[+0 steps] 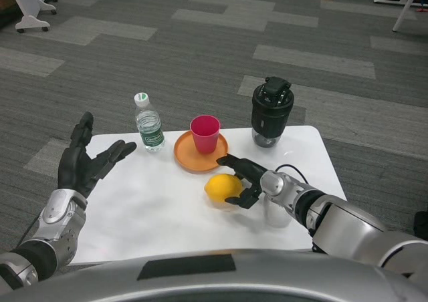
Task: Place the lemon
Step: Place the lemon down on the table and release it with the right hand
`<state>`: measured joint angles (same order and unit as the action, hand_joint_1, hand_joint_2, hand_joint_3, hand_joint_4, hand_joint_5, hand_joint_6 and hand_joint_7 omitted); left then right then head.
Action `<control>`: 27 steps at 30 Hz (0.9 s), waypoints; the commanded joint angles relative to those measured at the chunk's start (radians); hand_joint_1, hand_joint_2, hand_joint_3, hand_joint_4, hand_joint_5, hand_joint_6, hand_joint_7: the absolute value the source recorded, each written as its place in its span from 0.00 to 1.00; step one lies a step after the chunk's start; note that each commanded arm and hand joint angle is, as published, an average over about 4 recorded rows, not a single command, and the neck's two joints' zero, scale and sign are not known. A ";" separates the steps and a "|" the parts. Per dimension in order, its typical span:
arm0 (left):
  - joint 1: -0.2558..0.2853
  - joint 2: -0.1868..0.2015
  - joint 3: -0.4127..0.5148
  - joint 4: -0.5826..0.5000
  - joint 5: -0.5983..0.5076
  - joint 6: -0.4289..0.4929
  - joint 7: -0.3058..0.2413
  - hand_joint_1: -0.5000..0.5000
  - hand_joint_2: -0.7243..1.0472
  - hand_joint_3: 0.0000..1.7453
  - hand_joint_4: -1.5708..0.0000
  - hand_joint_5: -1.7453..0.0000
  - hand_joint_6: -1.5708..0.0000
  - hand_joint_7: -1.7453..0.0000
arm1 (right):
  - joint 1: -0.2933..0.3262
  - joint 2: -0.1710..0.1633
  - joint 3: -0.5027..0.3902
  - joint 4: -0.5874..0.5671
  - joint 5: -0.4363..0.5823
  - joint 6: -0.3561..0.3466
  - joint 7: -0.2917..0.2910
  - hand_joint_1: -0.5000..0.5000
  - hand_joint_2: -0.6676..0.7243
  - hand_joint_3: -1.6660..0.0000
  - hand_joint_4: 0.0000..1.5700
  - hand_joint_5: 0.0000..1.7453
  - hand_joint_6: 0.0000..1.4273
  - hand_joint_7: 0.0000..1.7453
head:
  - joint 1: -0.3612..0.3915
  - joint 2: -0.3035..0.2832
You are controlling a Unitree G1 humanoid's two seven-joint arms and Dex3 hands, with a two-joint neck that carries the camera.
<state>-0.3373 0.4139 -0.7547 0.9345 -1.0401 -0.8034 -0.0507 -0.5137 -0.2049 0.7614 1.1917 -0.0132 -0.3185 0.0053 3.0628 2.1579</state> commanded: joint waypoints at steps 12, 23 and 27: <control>0.003 0.011 0.011 -0.006 -0.002 -0.007 0.003 1.00 1.00 0.05 1.00 1.00 1.00 1.00 | -0.009 -0.001 -0.024 -0.007 0.012 0.011 0.002 0.12 0.32 0.67 0.00 0.39 0.00 0.04 | 0.002 0.004; 0.004 0.014 0.011 -0.008 -0.002 -0.010 0.003 1.00 1.00 0.05 1.00 1.00 1.00 1.00 | 0.139 -0.035 -0.298 -0.231 -0.135 0.009 0.004 0.12 0.32 0.67 0.00 0.33 0.00 0.00 | 0.003 0.006; 0.004 0.013 0.011 -0.008 -0.002 -0.011 0.003 1.00 1.00 0.05 1.00 1.00 1.00 1.00 | 0.193 -0.038 -0.410 -0.327 -0.194 0.010 0.004 0.12 0.30 0.67 0.00 0.33 0.00 0.00 | 0.001 0.007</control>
<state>-0.3360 0.4139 -0.7524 0.9290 -1.0400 -0.8113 -0.0493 -0.3391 -0.2356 0.3947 0.9074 -0.1902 -0.3047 0.0140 3.0645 2.1642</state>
